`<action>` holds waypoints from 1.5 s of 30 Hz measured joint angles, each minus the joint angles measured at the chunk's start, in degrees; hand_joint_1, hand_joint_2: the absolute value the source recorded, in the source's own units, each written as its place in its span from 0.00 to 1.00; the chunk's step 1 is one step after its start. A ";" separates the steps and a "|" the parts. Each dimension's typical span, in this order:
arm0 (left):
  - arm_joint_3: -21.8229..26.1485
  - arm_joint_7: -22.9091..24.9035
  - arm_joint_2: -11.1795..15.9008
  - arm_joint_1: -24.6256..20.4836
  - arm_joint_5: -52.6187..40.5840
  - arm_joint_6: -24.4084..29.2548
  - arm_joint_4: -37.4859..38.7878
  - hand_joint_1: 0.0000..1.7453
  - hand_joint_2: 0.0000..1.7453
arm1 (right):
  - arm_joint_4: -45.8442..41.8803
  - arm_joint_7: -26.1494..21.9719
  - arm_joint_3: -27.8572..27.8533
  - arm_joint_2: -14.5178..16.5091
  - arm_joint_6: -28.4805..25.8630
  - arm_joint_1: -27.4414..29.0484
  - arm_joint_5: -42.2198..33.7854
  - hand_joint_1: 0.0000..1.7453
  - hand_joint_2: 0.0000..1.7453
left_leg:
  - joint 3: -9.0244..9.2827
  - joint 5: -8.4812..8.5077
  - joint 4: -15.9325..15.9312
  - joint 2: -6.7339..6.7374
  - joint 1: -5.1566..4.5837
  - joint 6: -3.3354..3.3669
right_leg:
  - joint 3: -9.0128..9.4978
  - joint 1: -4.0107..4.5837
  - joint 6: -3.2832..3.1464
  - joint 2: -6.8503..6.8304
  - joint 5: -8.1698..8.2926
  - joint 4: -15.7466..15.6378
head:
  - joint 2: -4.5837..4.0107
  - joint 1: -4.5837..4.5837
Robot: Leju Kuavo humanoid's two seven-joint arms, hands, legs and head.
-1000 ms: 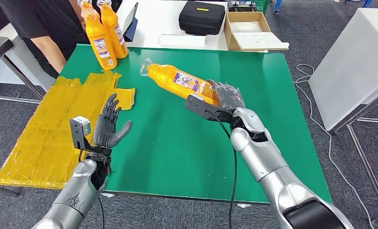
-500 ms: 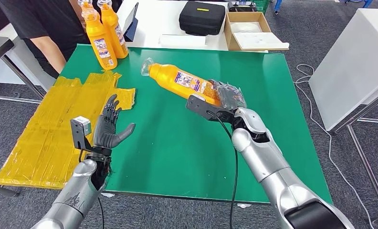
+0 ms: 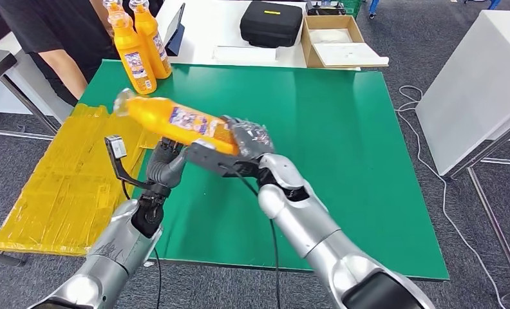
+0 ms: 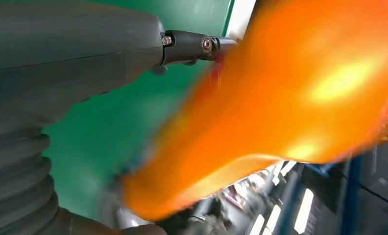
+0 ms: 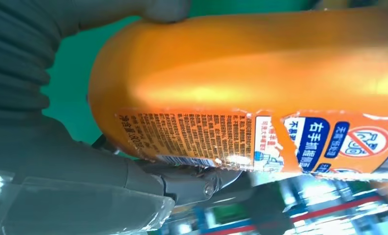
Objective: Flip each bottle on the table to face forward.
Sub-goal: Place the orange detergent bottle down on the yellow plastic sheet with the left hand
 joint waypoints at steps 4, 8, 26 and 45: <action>0.09 0.95 -0.71 0.15 2.57 0.61 0.04 0.00 1.00 | 1.18 1.98 5.76 2.55 -1.55 -0.03 -4.34 1.00 1.00 | -0.02 0.00 0.00 -0.08 0.01 0.00 | -0.02 0.03 -0.02 -0.09 -0.02 -0.01 | 0.00 0.01; 0.10 1.03 -0.93 1.28 2.93 1.82 -1.17 0.00 1.00 | 2.04 2.82 8.71 3.13 -2.33 -0.13 -5.94 1.00 1.00 | -0.05 0.00 -0.01 -0.08 -0.02 0.00 | -0.01 0.01 -0.02 -0.09 -0.02 -0.01 | 0.00 0.01; 1.55 2.40 -0.96 6.41 3.29 5.35 -9.25 0.00 1.00 | 2.30 4.01 13.76 3.26 -2.01 -0.26 -7.60 1.00 1.00 | -0.05 0.00 -0.01 -0.05 -0.05 0.00 | -0.04 -0.04 -0.01 -0.08 -0.02 -0.02 | 0.00 0.01; 7.29 4.45 0.80 8.71 3.06 4.55 -14.08 0.30 1.00 | 3.60 1.99 11.87 3.36 -2.03 2.69 -1.50 1.00 1.00 | -0.05 0.00 0.00 -0.04 -0.06 0.00 | -0.08 -0.04 -0.01 -0.07 -0.01 -0.02 | 0.00 0.01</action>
